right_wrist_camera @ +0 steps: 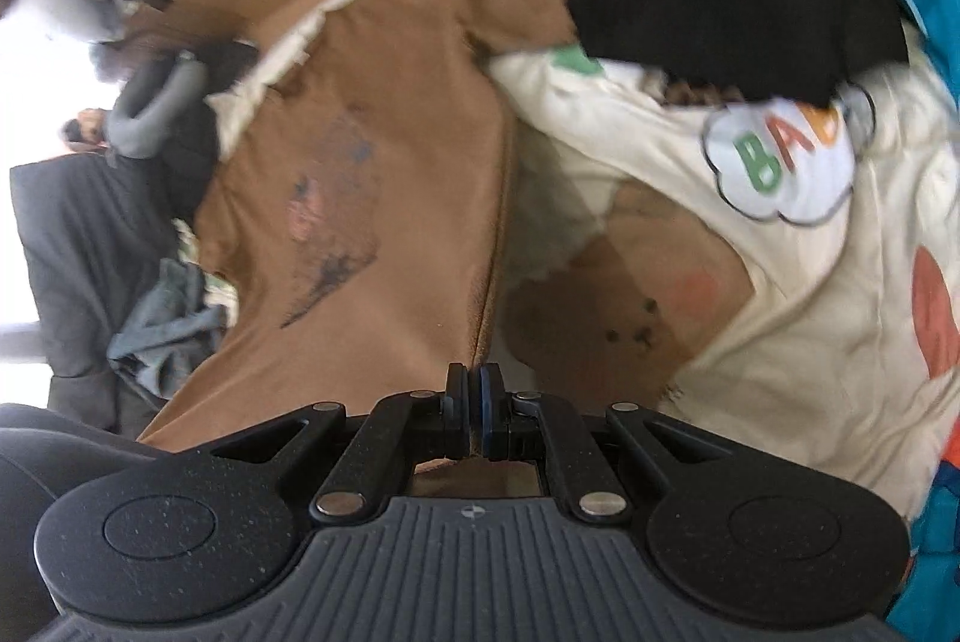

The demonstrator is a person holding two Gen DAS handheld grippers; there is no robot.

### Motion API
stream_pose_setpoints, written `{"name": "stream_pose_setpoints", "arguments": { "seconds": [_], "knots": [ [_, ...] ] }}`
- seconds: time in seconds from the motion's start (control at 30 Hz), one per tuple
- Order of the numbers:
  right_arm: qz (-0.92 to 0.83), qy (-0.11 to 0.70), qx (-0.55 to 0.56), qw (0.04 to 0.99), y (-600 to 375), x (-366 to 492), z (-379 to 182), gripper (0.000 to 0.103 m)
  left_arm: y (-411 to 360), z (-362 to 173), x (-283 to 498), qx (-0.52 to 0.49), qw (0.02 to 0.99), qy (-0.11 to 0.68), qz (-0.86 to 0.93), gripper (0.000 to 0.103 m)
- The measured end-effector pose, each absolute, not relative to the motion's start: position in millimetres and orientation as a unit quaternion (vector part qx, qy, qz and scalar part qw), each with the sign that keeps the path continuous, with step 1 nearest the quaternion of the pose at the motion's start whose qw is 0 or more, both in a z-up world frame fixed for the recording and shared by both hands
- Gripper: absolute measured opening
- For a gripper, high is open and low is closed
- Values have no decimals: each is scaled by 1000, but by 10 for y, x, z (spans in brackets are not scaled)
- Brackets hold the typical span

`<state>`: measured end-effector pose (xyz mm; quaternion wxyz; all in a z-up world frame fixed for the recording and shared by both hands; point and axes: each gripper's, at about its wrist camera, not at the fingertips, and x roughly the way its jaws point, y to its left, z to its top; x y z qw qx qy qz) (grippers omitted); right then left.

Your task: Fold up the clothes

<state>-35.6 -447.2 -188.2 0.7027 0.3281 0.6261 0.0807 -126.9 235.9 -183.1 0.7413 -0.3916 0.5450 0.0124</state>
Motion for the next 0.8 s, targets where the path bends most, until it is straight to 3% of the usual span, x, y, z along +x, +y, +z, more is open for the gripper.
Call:
{"name": "stream_pose_setpoints", "arguments": {
  "seconds": [0.57,0.8],
  "knots": [
    [43,664,303,682,-4365,-632,-2598,1,2211,-2281,-1448,-345,712,611,22,2],
    [26,689,290,664,-4333,-736,-2988,1,2187,-2708,-1479,-346,686,639,31,2]
  ]
}}
